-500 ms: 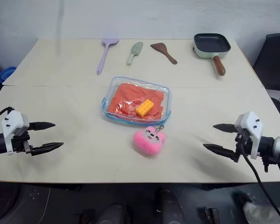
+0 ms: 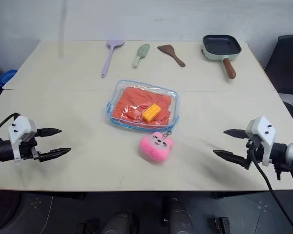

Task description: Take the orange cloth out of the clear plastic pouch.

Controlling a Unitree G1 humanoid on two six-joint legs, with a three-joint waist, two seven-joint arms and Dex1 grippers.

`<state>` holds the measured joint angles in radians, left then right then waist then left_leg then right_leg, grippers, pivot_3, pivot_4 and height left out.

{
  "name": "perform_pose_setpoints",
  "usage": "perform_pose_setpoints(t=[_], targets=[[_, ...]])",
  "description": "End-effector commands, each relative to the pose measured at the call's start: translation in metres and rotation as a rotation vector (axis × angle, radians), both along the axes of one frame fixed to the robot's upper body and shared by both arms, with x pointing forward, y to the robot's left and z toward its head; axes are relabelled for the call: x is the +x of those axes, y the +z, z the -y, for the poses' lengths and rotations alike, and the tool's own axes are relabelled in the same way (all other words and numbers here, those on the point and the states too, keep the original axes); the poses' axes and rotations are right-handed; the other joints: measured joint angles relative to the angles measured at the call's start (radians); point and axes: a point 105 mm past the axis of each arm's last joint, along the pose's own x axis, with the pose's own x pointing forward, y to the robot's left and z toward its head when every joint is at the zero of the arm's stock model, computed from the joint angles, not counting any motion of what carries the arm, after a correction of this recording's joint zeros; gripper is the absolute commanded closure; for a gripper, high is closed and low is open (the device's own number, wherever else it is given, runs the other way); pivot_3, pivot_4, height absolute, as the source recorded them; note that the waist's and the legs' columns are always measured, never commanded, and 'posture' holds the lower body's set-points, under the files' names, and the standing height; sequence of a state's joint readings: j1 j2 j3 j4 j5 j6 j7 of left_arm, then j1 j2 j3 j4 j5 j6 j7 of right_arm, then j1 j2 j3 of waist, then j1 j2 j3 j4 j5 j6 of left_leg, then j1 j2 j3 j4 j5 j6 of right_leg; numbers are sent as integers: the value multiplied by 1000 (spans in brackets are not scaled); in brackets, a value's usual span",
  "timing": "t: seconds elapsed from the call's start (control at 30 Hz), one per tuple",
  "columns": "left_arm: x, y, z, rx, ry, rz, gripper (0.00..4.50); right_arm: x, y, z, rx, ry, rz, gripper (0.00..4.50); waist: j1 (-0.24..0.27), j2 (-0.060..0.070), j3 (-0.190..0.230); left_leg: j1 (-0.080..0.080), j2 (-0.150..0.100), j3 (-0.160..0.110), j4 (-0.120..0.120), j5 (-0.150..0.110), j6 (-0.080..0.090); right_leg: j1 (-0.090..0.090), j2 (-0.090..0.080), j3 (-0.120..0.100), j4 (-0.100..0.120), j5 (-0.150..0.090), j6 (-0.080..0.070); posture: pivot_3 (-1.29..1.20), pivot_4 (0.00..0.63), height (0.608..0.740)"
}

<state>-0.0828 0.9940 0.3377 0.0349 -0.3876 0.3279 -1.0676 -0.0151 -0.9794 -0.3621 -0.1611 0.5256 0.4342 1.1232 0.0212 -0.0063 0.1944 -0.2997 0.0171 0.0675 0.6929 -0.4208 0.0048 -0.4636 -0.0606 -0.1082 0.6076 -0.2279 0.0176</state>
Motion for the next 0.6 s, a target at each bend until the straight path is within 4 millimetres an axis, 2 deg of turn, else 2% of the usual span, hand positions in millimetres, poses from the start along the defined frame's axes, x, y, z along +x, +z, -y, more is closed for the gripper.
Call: perform_pose_setpoints(t=[0.03,0.17,0.3,0.4,0.5,0.6], targets=[[3,13,7,0,-14,46,23,1,15,-4,-32,12,70,0,0,0,0,0,0,0,0,0,0,0,0,0,0,0,0,0,150,740],[8,18,20,-70,-28,47,23,4,16,-13,7,1,83,0,0,0,0,0,0,0,0,0,-1,0,0,0,0,0,0,0,150,740],[20,31,54,-182,-55,96,23,0,18,-31,77,-4,98,0,4,0,0,0,0,0,1,1,-2,0,0,0,2,0,0,0,150,740],[30,40,97,-260,-123,115,23,-6,21,-55,142,1,117,0,8,0,0,0,-1,-1,3,1,-3,1,0,0,3,0,1,0,150,740],[40,46,133,-292,-163,128,23,-11,24,-74,168,15,134,0,7,0,0,-1,-2,-2,5,2,-3,2,0,0,4,1,1,0,150,740],[71,50,182,-322,-126,136,23,-10,29,-97,178,1,197,0,7,-1,-1,-1,-2,-2,5,3,-4,4,0,1,4,1,2,0,150,740]])
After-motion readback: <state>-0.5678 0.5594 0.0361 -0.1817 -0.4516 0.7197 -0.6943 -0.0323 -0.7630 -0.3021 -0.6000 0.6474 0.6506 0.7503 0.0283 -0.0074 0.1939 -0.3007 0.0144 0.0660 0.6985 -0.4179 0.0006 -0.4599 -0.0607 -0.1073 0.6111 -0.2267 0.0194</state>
